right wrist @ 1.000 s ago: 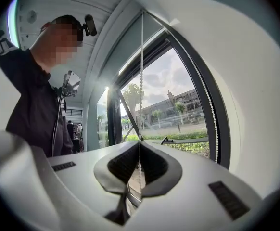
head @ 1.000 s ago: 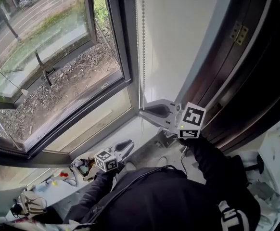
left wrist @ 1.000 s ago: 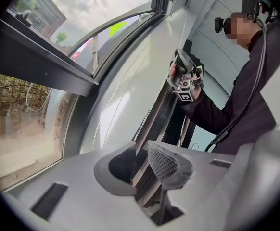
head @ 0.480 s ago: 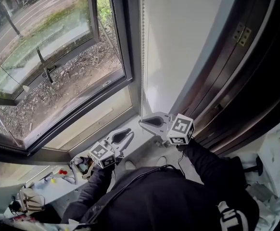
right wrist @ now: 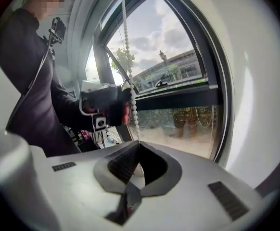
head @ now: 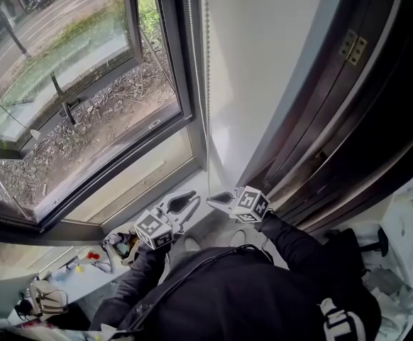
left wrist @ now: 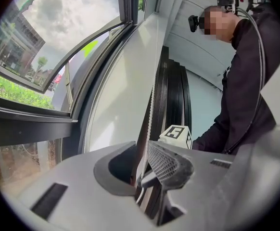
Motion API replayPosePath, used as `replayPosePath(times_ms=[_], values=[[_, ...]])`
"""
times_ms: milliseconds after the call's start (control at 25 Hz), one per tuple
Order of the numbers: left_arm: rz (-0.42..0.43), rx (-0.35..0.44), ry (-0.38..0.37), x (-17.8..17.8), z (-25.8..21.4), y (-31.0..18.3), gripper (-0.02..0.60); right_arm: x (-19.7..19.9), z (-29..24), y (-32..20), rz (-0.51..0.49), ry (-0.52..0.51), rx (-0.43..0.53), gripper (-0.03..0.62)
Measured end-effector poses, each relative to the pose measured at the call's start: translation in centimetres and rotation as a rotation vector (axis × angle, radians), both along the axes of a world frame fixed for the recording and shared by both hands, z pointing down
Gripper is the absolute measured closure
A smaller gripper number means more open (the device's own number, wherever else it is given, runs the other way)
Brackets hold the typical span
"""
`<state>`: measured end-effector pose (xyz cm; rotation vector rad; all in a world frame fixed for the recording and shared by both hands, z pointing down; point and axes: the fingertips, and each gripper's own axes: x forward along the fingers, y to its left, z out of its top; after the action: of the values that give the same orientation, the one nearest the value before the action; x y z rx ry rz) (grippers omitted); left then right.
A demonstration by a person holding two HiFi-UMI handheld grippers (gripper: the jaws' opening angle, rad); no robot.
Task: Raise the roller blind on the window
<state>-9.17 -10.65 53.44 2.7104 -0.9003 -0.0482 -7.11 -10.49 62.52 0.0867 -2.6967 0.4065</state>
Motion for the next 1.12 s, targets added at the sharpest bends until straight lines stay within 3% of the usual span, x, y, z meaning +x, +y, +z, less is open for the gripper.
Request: replayPosePath(times_ms=[120,240,880,920,1000,1120], values=[[0.009,0.006,-0.010,0.2,0.0,0.3,0.511,0.9,3.3,0.1,0.033,0.034,-0.051,0.586],[0.011,0.005,-0.019,0.4,-0.3,0.4,0.511,1.5,3.5,-0.6,0.068,0.038,-0.036,0.586],[-0.009,0.006,-0.028,0.1,0.3,1.1,0.511,1.9,2.3,1.9,0.022,0.008,-0.021,0.585],[-0.013,0.009,-0.029,0.0,0.2,1.0,0.511,1.9,2.3,2.1,0.009,0.017,-0.015,0.571],[-0.026,0.017,-0.033,-0.4,0.1,0.8,0.511,1.7,2.2,2.1,-0.004,0.030,-0.002,0.419],[-0.049,0.015,-0.031,-0.8,-0.2,0.7,0.511,1.7,1.1,1.2,0.037,0.004,0.016,0.340]])
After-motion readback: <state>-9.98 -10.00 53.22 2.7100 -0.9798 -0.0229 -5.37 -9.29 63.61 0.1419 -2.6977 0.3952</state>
